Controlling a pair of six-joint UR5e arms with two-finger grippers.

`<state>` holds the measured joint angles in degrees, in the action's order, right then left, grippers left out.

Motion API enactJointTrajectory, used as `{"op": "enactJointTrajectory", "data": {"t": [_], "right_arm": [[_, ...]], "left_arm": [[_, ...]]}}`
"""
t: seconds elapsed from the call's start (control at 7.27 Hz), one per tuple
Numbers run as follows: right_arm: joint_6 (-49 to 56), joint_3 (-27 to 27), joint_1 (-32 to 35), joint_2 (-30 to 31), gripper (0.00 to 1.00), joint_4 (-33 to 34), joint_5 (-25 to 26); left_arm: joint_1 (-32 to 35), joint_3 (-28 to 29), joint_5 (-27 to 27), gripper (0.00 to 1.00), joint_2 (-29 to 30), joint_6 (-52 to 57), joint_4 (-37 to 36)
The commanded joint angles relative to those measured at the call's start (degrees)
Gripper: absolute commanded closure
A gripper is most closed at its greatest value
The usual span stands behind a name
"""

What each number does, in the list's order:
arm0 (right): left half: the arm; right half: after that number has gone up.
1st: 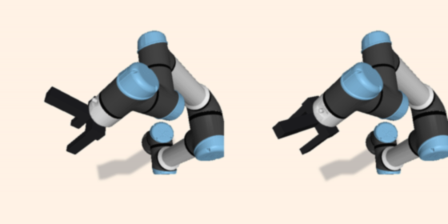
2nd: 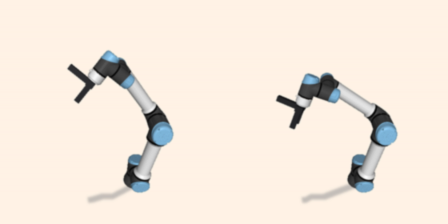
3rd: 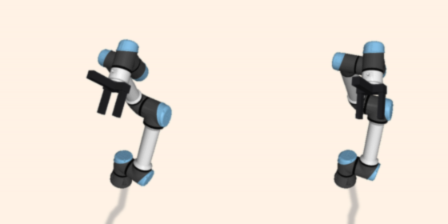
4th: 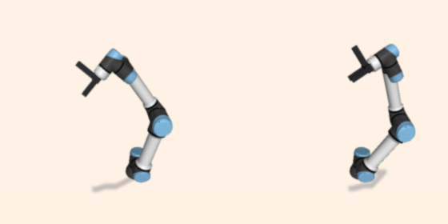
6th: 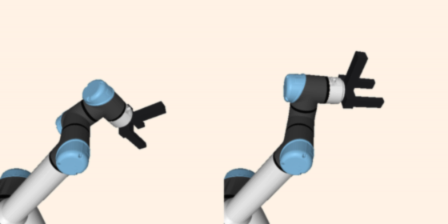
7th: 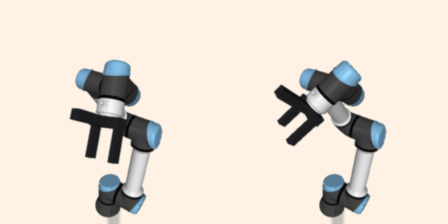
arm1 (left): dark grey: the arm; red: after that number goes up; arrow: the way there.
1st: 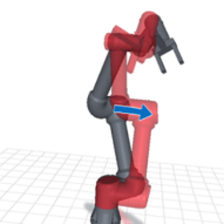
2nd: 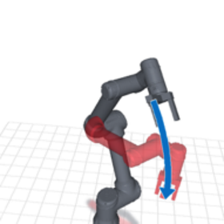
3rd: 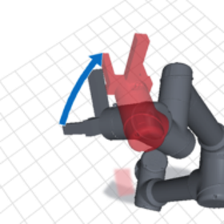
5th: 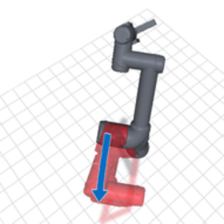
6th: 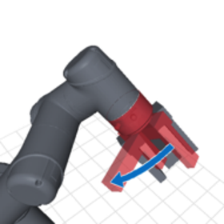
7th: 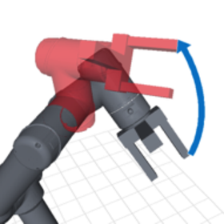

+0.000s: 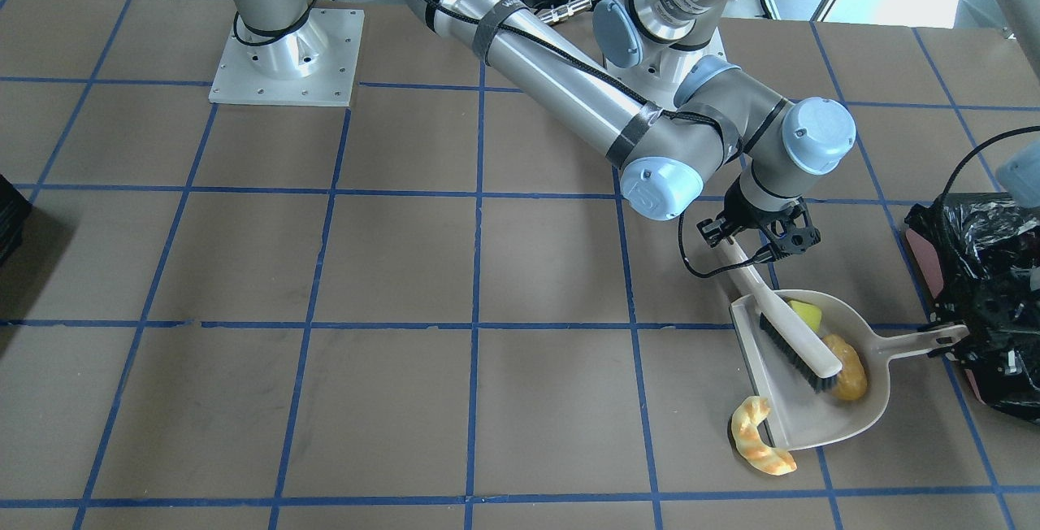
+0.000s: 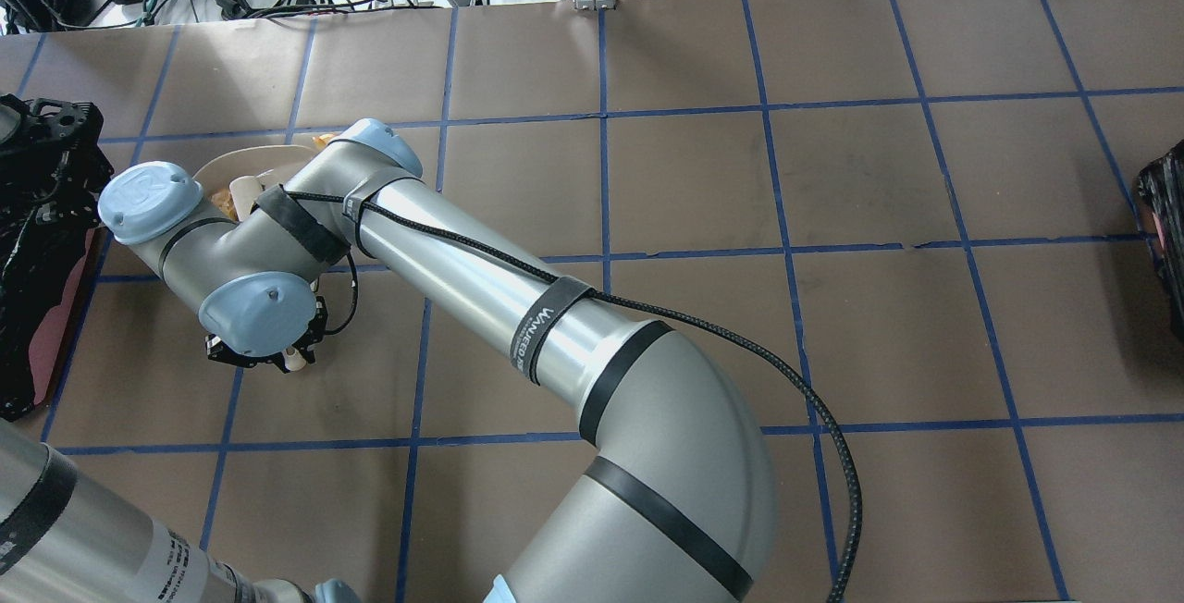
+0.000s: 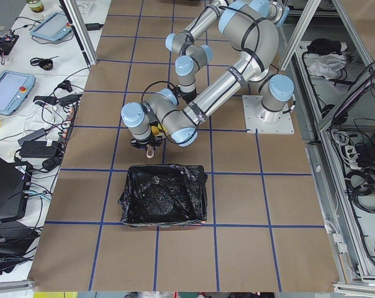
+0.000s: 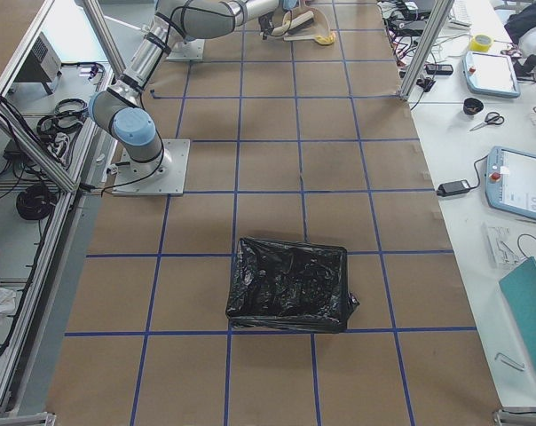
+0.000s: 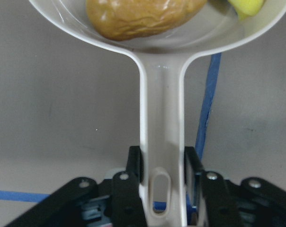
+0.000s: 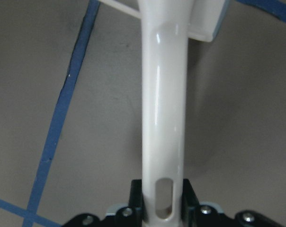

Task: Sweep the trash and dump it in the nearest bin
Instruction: 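Brush the remaining debris farther into the dustpan with the right gripper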

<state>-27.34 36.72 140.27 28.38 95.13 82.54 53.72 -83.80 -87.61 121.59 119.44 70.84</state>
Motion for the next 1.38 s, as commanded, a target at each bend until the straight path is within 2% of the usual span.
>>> {"op": "enactJointTrajectory", "data": {"t": [0.0, 0.41, 1.24], "right_arm": [[-0.17, 0.2, -0.17, 1.5, 1.0, -1.78, 0.08], [-2.18, 0.2, -1.57, 2.02, 1.0, -1.88, 0.16], [-12.09, 0.02, -9.56, 1.94, 1.0, -2.93, 0.61]], "left_arm": [[0.42, 0.04, -1.59, 1.0, -0.3, -2.78, 0.0], [0.68, -0.05, -1.87, 1.0, -0.56, -4.9, 0.0], [0.68, -0.67, -1.78, 1.0, -0.57, -14.67, 0.0]]}}
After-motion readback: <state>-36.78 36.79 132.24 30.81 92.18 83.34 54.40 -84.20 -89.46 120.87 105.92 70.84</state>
